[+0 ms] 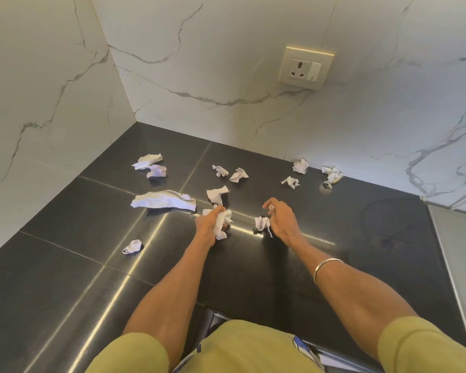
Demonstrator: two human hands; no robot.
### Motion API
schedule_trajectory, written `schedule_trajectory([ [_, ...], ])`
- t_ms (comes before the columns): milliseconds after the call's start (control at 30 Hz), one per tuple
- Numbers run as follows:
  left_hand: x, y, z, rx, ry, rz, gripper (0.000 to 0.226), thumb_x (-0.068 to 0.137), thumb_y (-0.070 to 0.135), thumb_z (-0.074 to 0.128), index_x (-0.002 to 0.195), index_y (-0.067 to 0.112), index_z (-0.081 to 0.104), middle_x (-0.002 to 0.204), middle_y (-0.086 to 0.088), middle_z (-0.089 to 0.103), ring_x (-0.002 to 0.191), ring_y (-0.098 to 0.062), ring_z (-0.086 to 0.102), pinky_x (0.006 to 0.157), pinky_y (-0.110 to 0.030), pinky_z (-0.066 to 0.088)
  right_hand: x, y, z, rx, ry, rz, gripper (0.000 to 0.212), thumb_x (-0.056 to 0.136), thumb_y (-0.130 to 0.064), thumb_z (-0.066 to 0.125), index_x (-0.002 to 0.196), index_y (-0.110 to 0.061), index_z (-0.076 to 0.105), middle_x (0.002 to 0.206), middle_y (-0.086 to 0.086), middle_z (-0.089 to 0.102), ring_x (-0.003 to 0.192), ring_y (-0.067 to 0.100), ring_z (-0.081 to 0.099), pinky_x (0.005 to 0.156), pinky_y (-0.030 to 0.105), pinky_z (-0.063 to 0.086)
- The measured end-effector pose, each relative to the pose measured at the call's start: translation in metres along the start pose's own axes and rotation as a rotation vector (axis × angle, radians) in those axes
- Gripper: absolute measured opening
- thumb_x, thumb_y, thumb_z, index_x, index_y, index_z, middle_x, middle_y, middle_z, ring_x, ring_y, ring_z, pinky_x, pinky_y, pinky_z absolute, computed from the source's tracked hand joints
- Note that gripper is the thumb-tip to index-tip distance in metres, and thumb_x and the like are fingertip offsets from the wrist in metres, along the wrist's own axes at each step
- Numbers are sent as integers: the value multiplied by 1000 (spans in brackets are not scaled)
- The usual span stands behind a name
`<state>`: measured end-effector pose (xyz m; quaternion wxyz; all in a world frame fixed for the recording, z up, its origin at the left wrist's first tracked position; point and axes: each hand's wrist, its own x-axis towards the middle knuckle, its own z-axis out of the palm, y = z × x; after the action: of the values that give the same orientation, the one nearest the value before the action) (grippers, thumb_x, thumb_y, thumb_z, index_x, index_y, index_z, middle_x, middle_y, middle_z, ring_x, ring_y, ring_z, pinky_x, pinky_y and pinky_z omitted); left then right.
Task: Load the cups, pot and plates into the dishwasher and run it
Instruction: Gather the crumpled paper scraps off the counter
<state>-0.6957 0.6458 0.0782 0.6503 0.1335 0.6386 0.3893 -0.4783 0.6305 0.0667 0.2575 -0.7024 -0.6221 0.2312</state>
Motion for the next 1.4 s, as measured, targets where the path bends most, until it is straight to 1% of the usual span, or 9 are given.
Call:
schedule_trajectory([
  [200,-11,-11,5,17,39,14,33,77,22,78,100,9,57,82,-12,64,62,-18,56,54,-28,48,-32,-3,25,-114,-24,2,41,90,-60,45,118,-31,49,109,6,45,100,23,44,86,37,43],
  [333,-19,-17,6,36,72,10,51,74,30,82,113,10,57,97,-14,70,64,-17,63,54,-30,53,-38,-12,35,-358,-71,-33,35,94,-38,55,121,-17,50,120,16,45,101,32,49,87,39,44],
  [433,-23,-20,6,22,71,19,61,70,32,83,120,8,58,101,-15,71,64,-18,65,52,-30,53,-35,-13,27,-246,-71,-28,18,91,-2,47,108,-9,47,115,18,46,94,35,50,76,36,39],
  [533,-23,-24,6,20,77,31,64,68,33,84,121,8,58,101,-15,71,67,-19,66,54,-32,55,-29,-9,6,-96,30,-23,34,78,13,42,102,-11,44,102,8,46,87,29,48,72,32,34],
  [767,-30,-26,14,-24,89,47,23,79,21,76,91,9,60,81,-13,65,61,-19,57,55,-30,47,15,-8,-18,-206,35,-15,54,84,4,52,134,-15,45,125,16,41,106,32,46,85,39,47],
  [933,-37,-28,19,-7,147,84,21,82,19,74,87,8,58,64,-9,66,55,-19,57,59,-32,52,32,-3,-1,-327,-72,-14,30,97,-24,52,124,-11,51,127,19,42,110,38,45,92,43,43],
  [1100,-39,-27,28,33,212,105,20,83,19,72,81,10,54,47,-2,63,62,-21,60,79,-42,57,26,13,5,-238,-90,-53,5,95,-12,53,99,-16,53,111,13,47,96,33,48,75,34,38],
  [1267,-43,-32,45,20,190,116,15,83,19,71,80,10,58,45,2,62,60,-18,59,62,-34,52,36,27,-22,-24,25,60,13,98,-16,48,110,-20,48,111,12,51,96,35,56,82,41,45],
  [1400,-39,-36,56,-51,206,100,22,81,24,75,91,8,66,66,-6,67,57,-16,59,57,-30,51,57,41,-40,-56,49,92,50,98,-15,52,142,-23,29,126,21,49,111,39,51,92,49,45],
])
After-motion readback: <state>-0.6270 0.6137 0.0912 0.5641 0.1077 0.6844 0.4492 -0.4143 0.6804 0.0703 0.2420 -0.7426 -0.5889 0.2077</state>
